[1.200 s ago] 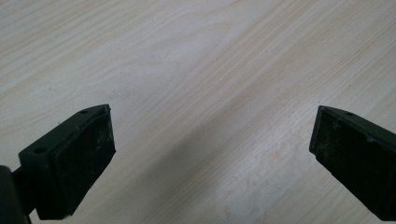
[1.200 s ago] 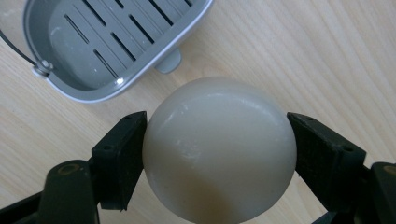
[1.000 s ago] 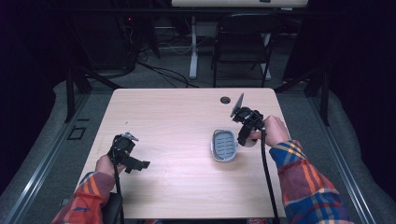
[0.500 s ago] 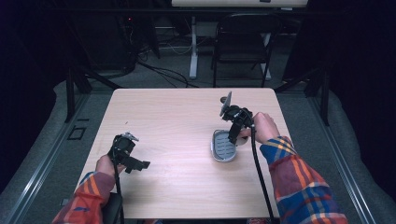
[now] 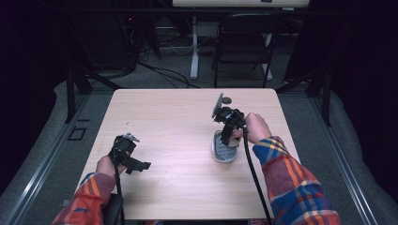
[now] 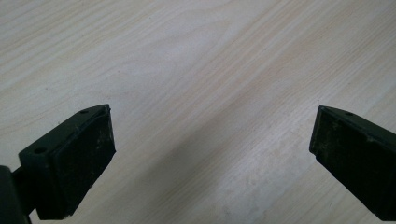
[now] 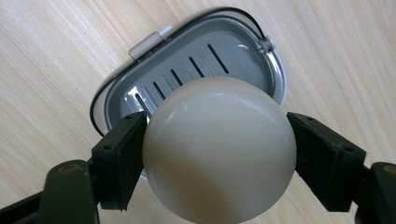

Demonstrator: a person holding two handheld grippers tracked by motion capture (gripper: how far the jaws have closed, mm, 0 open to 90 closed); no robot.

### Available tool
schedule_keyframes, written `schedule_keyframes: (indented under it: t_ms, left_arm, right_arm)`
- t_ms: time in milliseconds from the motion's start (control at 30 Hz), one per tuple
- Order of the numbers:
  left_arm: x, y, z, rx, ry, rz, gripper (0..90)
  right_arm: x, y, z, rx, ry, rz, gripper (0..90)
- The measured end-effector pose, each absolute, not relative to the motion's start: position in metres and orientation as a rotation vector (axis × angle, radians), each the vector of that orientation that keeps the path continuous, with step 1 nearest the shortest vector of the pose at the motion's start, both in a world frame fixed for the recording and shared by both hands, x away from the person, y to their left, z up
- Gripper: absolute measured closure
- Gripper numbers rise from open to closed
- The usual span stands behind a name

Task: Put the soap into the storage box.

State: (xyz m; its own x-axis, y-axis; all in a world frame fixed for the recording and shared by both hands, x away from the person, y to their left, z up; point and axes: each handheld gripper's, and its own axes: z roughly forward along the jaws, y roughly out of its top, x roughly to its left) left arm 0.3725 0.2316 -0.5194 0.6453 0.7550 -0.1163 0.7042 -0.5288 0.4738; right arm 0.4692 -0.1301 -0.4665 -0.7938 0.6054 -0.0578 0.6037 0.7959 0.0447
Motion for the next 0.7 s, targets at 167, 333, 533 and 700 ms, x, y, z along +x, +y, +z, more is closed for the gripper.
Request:
schedule_keyframes:
  t_ms: [167,333,533,700]
  left_arm:
    - [0.373,0.231,-0.519,2.384,1.136,0.142,0.1]
    - [0.373,0.232,-0.52,2.381,1.134,0.137,0.1]
    - [0.373,0.232,-0.52,2.383,1.131,0.138,0.0]
    - [0.373,0.232,-0.52,2.381,1.133,0.135,0.1]
  right_arm:
    - [0.471,-0.126,-0.47,0.968,2.928,0.026,23.0]
    - [0.471,-0.121,-0.475,0.962,2.94,0.046,23.0]
    - [0.472,-0.117,-0.48,0.94,2.954,0.02,23.0]
    - [0.472,-0.114,-0.486,0.925,2.956,0.024,23.0]
